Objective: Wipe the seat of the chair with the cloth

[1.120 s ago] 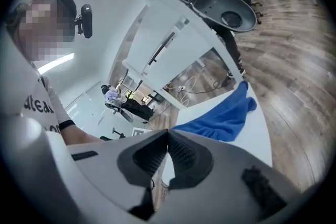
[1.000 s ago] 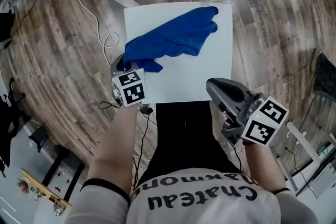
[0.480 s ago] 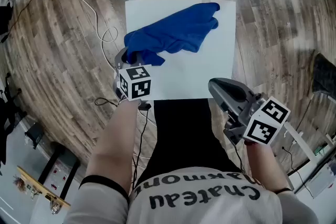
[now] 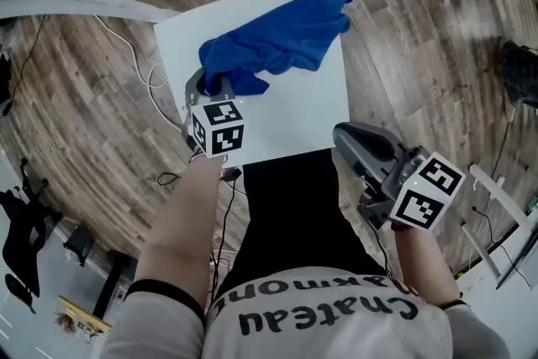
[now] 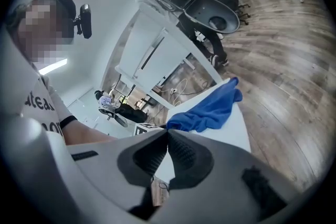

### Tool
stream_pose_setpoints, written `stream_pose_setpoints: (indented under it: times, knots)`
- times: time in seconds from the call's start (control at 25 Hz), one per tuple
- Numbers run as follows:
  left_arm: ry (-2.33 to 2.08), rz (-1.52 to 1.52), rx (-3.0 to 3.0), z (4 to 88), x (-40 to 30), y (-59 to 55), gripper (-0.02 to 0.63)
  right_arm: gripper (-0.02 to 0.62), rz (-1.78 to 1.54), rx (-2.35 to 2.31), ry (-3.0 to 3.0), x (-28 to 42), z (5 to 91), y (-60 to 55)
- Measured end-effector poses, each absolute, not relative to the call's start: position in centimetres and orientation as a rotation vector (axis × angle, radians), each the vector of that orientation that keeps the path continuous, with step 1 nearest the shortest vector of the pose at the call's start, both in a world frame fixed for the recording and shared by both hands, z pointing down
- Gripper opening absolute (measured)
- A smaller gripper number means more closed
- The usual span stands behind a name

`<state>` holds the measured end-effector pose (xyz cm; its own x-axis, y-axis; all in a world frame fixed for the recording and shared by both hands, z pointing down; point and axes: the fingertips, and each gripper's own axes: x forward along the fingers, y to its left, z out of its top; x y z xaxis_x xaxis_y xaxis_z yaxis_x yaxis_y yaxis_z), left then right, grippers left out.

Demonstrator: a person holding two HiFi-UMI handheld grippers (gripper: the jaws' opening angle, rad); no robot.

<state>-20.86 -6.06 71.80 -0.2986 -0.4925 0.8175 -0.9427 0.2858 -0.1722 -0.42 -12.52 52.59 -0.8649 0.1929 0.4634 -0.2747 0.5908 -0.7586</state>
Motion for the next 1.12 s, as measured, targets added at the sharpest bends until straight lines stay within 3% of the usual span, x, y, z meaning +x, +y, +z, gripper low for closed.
stream_pose_setpoints:
  times: [0.72, 1.12]
  knots:
    - [-1.72, 0.809, 1.741, 71.4, -4.9, -22.0, 0.028, 0.014, 1.353, 0.403, -2.324, 10.5, 53.8, -18.3]
    - [-1.619, 0.601, 1.848, 69.6, 0.7, -26.7, 0.031, 0.014, 1.331, 0.412, -2.302, 11.4, 53.4, -19.6]
